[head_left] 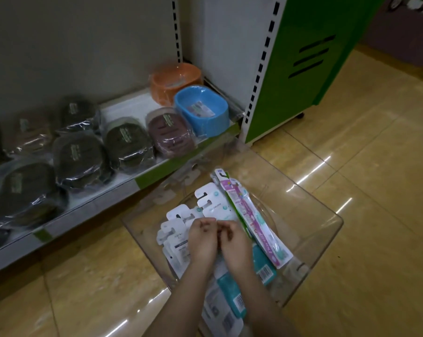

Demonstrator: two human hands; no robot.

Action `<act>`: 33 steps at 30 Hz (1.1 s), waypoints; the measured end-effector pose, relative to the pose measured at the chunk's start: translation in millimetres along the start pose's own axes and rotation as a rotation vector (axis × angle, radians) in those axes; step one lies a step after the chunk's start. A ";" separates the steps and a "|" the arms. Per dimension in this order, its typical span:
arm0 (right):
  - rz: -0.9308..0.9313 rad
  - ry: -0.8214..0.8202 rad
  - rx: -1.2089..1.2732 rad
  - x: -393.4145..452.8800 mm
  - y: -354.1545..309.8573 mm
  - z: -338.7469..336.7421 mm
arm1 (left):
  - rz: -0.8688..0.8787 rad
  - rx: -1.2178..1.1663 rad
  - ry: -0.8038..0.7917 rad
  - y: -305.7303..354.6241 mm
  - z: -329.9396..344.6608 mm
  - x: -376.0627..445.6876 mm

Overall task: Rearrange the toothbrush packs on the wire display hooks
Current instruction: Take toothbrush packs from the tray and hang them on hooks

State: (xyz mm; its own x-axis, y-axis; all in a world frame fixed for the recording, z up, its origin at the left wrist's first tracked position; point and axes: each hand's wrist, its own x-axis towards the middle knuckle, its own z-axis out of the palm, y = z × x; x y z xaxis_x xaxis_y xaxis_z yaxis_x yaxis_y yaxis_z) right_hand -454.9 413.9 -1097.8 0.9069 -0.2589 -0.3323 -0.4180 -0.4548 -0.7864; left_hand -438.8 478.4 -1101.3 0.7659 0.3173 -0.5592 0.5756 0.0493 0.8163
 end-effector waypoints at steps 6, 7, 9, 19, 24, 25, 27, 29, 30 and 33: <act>-0.132 0.023 -0.361 -6.3 11.6 6.8 | 0.300 0.315 0.103 2.8 -0.7 -3.2; -0.171 0.013 -0.458 -7.5 12.1 6.0 | 0.316 0.335 0.109 3.7 -0.9 -4.4; -0.191 0.016 -0.541 -9.1 12.3 3.8 | 0.324 0.336 0.079 4.6 -0.5 -9.6; -0.197 0.095 -0.648 -5.7 16.6 8.1 | 0.049 0.143 -0.089 -1.3 0.0 -3.0; -0.202 0.068 -0.512 -9.9 17.4 3.3 | 0.002 0.087 -0.052 0.7 -1.6 -4.0; -0.207 0.063 -0.467 -10.1 16.9 1.4 | 0.001 0.075 -0.038 3.0 -2.1 -6.0; -0.244 0.070 -0.347 -10.9 12.1 -1.1 | -0.001 0.032 0.005 9.4 -3.1 -10.2; -0.282 0.085 -0.244 -12.8 6.9 -1.0 | -0.006 -0.006 0.041 18.6 -4.4 -14.8; -0.287 0.111 -0.198 -13.9 5.1 -0.5 | 0.010 -0.006 0.044 24.4 -5.0 -17.3; -0.281 0.230 -0.080 -16.0 -5.9 0.0 | 0.101 0.014 0.035 44.3 -11.3 -25.9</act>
State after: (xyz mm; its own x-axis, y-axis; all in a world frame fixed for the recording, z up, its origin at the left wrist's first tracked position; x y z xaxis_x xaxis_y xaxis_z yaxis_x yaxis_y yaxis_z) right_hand -466.9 420.8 -1087.8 0.9551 -0.2953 0.0239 -0.1655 -0.5986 -0.7838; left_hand -436.4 483.0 -1049.0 0.8099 0.3526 -0.4687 0.5000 0.0026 0.8660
